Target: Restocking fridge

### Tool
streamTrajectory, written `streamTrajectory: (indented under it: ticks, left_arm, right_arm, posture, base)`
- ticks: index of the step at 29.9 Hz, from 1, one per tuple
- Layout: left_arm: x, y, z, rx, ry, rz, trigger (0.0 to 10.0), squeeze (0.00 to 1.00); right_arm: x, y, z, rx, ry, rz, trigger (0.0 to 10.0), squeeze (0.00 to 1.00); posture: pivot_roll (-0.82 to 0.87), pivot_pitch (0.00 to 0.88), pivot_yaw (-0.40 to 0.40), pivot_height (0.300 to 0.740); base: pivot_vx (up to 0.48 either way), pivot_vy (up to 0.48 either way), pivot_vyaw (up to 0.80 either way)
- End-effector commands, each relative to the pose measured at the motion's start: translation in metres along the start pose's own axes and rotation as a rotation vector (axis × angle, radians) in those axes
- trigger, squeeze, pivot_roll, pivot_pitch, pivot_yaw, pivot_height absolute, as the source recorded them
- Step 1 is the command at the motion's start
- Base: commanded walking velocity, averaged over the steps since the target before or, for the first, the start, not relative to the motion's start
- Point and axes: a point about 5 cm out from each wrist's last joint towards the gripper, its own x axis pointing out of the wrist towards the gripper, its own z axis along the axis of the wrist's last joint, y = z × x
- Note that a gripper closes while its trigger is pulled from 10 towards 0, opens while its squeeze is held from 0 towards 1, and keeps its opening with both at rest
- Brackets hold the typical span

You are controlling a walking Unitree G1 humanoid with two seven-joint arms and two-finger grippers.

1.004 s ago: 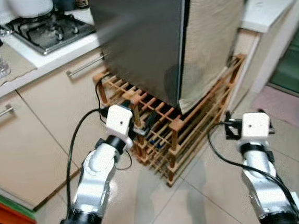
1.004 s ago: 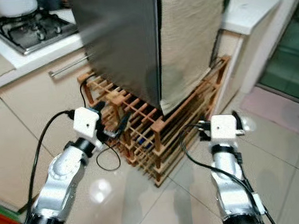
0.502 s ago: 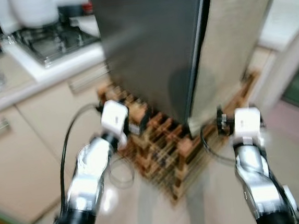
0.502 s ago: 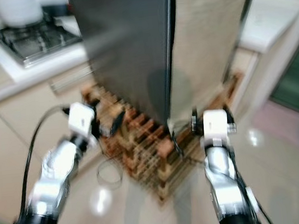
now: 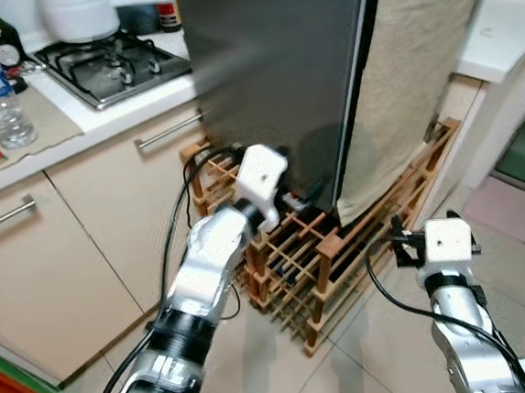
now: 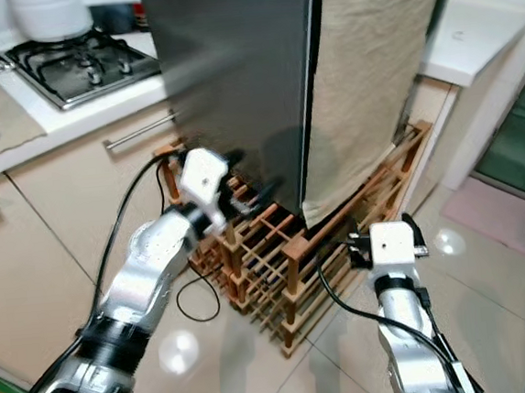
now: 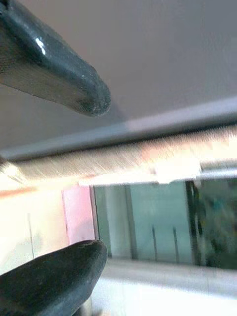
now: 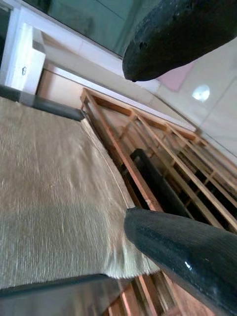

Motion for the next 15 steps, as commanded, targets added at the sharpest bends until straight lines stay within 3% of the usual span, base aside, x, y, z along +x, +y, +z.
streamTrajectory:
  ticks: [1,9,15]
  left_arm:
    - [0.006,-0.003,0.003,0.009,0.003,-0.030,10.0,0.00]
    - [0.027,-0.013,0.001,0.003,0.014,-0.057,10.0,0.00]
    - [0.035,-0.013,-0.001,0.027,0.040,-0.014,10.0,0.00]
  right_arm:
    - [-0.001,0.002,0.005,0.017,-0.020,0.015,10.0,0.00]
    - [-0.012,0.002,0.006,0.021,-0.021,0.013,10.0,0.00]
    - [-0.018,-0.002,0.006,0.013,-0.020,0.004,10.0,0.00]
  posture:
    - [-0.12,0.000,0.059,0.730]
    - [-0.17,0.000,0.074,0.730]
    - [-0.22,0.000,0.083,0.730]
  base:
    - [0.000,0.000,0.00]
    - [0.000,0.000,0.00]
    - [0.000,0.000,0.00]
